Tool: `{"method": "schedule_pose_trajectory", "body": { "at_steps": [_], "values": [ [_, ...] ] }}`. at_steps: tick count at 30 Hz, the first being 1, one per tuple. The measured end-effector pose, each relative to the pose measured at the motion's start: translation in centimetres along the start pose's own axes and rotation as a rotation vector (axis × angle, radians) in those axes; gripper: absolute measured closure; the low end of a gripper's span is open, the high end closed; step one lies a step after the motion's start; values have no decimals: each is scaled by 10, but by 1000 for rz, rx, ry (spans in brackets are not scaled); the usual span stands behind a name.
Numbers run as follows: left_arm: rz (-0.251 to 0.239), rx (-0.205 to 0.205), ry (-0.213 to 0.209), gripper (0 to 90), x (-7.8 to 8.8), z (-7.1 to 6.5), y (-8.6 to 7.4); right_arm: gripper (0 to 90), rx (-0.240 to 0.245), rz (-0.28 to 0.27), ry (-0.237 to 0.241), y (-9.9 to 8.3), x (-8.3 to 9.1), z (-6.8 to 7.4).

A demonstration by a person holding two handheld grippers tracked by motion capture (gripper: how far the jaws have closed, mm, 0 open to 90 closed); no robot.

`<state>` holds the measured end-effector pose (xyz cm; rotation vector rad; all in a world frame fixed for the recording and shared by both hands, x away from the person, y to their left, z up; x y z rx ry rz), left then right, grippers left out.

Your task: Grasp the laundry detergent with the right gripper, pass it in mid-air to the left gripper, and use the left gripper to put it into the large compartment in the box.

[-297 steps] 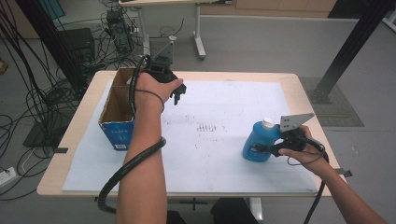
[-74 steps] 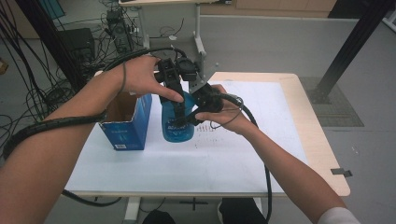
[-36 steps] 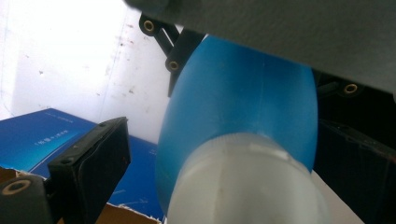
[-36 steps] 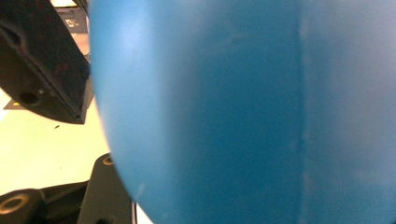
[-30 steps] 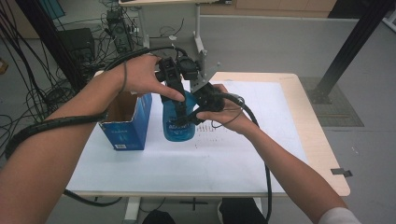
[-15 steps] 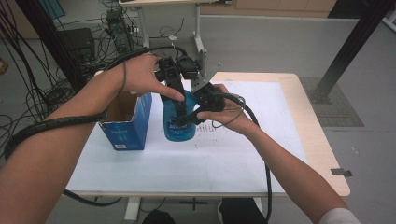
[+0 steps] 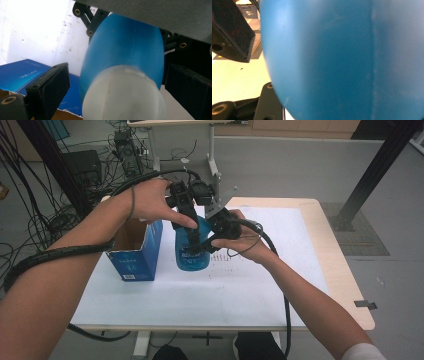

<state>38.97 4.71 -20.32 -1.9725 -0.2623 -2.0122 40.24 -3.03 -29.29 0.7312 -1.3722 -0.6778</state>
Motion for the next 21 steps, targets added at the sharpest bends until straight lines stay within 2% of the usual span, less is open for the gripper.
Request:
{"method": "schedule_pose_trajectory", "body": {
  "at_steps": [19, 21],
  "values": [
    [-3, -4, -2, 66, -2, 1, 2, 427, -7, -1, 1, 0, 2, 0],
    [-2, -4, -3, 66, -2, 1, 2, 426, -17, -4, 12, 0, 2, 1]
  ]
}}
Point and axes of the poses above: each handheld gripper's, and its own axes: x roughly backward along the jaws, y roughly out of its top, z roughly to its left, the point moved 4 cm from there along -x, roughly forward along the jaws, and after that the axes turned 7 degrees about z, right-handed, at the moved point
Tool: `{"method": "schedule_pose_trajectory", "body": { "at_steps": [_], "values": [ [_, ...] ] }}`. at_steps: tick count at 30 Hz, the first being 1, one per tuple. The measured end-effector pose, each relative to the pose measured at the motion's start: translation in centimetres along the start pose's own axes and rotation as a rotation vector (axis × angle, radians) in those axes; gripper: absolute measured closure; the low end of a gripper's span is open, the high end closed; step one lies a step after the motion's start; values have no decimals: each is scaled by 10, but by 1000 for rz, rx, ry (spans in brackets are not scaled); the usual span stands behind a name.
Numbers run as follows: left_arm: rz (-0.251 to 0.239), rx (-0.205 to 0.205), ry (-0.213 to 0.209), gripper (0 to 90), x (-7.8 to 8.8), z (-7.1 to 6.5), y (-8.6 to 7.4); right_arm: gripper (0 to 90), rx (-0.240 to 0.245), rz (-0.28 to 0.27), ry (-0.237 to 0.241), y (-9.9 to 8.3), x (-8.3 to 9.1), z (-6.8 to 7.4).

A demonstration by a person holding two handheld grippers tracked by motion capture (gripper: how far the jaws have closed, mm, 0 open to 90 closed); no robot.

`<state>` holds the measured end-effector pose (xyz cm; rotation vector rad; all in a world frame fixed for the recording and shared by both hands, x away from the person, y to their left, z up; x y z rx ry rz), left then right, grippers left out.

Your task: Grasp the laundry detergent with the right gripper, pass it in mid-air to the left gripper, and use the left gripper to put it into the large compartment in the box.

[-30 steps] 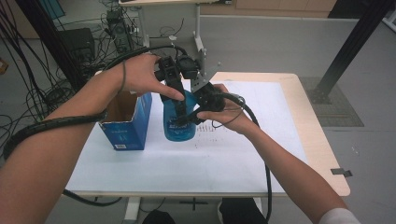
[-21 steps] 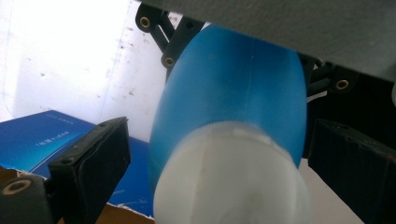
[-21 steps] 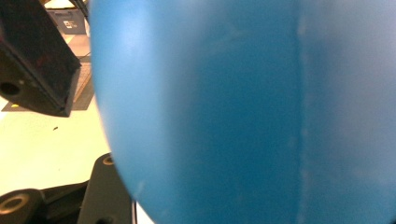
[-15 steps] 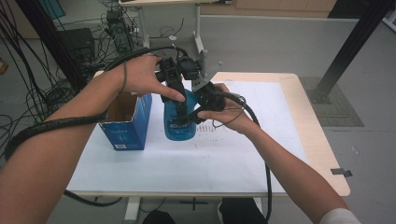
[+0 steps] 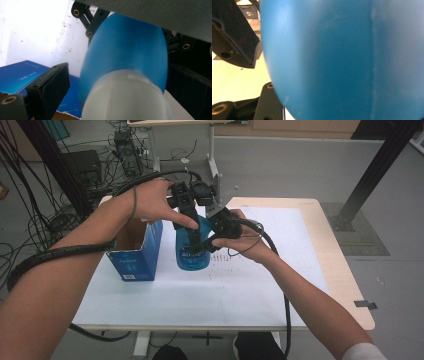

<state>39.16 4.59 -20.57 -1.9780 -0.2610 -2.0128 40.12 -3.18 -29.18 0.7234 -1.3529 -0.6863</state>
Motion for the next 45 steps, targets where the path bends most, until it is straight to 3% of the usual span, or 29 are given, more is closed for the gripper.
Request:
{"method": "schedule_pose_trajectory", "body": {
  "at_steps": [1, 3, 4, 5, 6, 9, 10, 12, 13, 18, 20, 22, 28, 29, 38, 40, 45],
  "values": [
    [-10, 23, -5, 66, -2, -2, 1, 426, 3, 3, -4, 0, 0, 0],
    [3, 4, -2, 65, -2, -1, 1, 426, 3, 4, -1, 0, 0, 0],
    [3, 4, -2, 66, -2, -1, 1, 427, 30, -4, -12, 0, -1, -2],
    [-15, 22, -5, 66, -3, -2, 1, 427, 30, -4, -12, 0, -1, -2],
    [-17, 23, -6, 66, -3, -2, 1, 427, 12, -3, 0, 1, -1, 0],
    [-14, 22, -5, 66, -2, -2, 1, 427, 15, -5, -4, 1, -1, 0],
    [-2, 3, -5, 66, -1, -1, 0, 427, 13, -5, -4, 1, -1, 0],
    [-16, 20, -5, 66, -2, -2, 1, 427, 10, -5, -4, 1, -1, 0],
    [-5, 6, -3, 66, -1, -1, 0, 427, 12, -4, -5, 1, -1, 0],
    [-21, 17, -7, 66, -1, -3, 1, 427, 15, -5, -3, 1, -1, 0],
    [-6, -3, -2, 66, 0, -2, 1, 427, 16, -6, -2, 1, 0, 1],
    [-23, 18, -6, 66, -1, -3, 2, 427, 11, -7, 1, 1, 0, 1],
    [-5, -6, 3, 66, 2, -1, 1, 427, 5, -3, -4, 1, 1, 1],
    [-12, 7, 0, 66, 1, -2, 2, 426, 5, -3, -3, 1, 1, 1],
    [-11, 4, -1, 68, 0, -3, 1, 427, 15, -8, -2, 1, 1, 1],
    [-32, 34, -6, 68, -2, -5, 2, 427, 15, -10, 0, 1, 1, 2],
    [-23, 15, 1, 69, 0, -4, 3, 427, 14, -8, -5, 1, 2, 1]
  ]
}}
Point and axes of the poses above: each handheld gripper's, and its own axes: x roughly backward along the jaws, y roughly out of its top, z roughly to its left, the point moved 4 cm from there along -x, roughly forward along the jaws, and after that the axes turned 7 degrees about z, right-handed, at the moved point
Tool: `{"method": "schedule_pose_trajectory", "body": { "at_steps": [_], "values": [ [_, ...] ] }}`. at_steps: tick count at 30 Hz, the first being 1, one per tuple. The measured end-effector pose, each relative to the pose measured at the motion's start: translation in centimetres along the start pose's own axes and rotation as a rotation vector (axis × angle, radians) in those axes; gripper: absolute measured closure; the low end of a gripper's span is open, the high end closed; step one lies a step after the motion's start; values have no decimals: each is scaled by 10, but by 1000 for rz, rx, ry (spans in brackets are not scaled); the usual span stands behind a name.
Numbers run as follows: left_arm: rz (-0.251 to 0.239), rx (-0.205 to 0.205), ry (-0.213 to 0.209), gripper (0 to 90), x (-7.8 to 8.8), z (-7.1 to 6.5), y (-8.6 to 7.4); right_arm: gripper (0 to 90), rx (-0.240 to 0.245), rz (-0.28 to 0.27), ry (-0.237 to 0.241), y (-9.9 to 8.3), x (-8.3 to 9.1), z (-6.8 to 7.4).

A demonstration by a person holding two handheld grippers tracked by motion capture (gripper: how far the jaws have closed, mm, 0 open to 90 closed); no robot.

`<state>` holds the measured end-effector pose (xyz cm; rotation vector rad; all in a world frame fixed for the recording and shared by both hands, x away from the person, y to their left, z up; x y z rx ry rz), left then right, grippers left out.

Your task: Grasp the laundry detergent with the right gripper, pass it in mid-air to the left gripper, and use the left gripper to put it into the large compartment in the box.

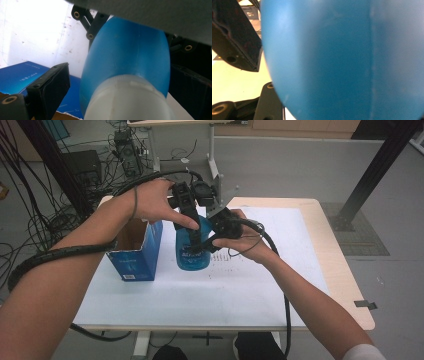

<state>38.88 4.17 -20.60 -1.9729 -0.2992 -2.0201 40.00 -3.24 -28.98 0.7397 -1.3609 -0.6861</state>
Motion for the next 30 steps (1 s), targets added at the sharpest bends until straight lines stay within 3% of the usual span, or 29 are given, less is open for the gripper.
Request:
{"method": "schedule_pose_trajectory", "body": {
  "at_steps": [11, 14, 15, 30],
  "values": [
    [-3, 0, 1, 73, 0, -1, 1, 427, 1, -3, 2, 0, 1, 0],
    [16, -23, 3, 75, 1, 1, 0, 427, 6, -3, 3, 0, 1, 0],
    [0, -3, 3, 75, -1, 0, 0, 427, 6, -3, 3, 0, 1, 0],
    [-13, -3, 12, 151, -1, 0, 0, 427, 4, -1, 4, 0, 0, 0]
  ]
}}
Point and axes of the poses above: each handheld gripper's, and its own axes: x roughly backward along the jaws, y roughly out of its top, z roughly to its left, the point moved 4 cm from there along -x, roughly forward along the jaws, and after that the axes turned 7 degrees about z, right-handed, at the moved point
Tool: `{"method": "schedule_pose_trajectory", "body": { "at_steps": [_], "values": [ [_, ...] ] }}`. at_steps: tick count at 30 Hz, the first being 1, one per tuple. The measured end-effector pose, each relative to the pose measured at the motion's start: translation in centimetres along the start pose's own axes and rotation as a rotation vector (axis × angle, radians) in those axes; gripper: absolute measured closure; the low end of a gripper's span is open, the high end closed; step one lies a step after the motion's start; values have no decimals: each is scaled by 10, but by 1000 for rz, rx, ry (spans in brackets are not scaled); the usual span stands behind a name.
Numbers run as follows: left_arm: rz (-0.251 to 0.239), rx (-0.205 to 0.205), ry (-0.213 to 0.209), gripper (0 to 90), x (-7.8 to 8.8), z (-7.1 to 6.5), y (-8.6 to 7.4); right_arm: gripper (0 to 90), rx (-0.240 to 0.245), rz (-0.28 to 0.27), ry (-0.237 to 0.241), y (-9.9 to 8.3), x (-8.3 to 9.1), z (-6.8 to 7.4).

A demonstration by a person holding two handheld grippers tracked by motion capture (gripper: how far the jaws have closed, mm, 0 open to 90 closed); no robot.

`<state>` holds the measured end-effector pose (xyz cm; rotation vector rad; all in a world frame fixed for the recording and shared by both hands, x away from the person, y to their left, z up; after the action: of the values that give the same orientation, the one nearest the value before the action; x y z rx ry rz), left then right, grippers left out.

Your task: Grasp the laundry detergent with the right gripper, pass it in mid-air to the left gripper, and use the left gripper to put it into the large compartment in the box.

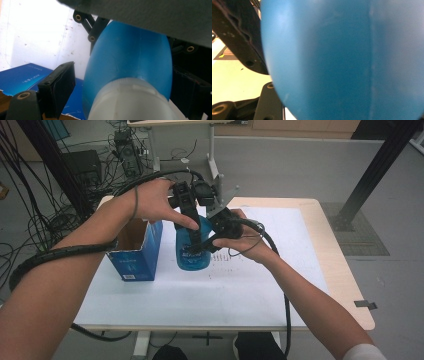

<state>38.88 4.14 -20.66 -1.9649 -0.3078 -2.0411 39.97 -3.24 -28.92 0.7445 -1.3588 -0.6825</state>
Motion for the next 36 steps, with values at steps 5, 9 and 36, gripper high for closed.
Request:
{"method": "schedule_pose_trajectory", "body": {
  "at_steps": [5, 9, 36],
  "values": [
    [2, -3, 2, 174, 0, 0, 0, 427, 5, -2, -2, 0, 0, 0],
    [7, -9, 3, 226, 0, 0, 0, 427, 10, -1, -2, 0, 0, 0],
    [9, -38, -3, 364, -3, -2, -1, 426, 39, 4, -22, -1, -3, -2]
  ]
}}
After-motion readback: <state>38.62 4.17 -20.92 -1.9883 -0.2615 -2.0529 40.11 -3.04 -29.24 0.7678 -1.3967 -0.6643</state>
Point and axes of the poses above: each handheld gripper's, and its own axes: x roughly backward along the jaws, y roughly out of its top, z roughly to its left, the point moved 4 cm from there along -x, roughly forward along the jaws, and after that the axes turned 7 degrees about z, right-handed, at the moved point
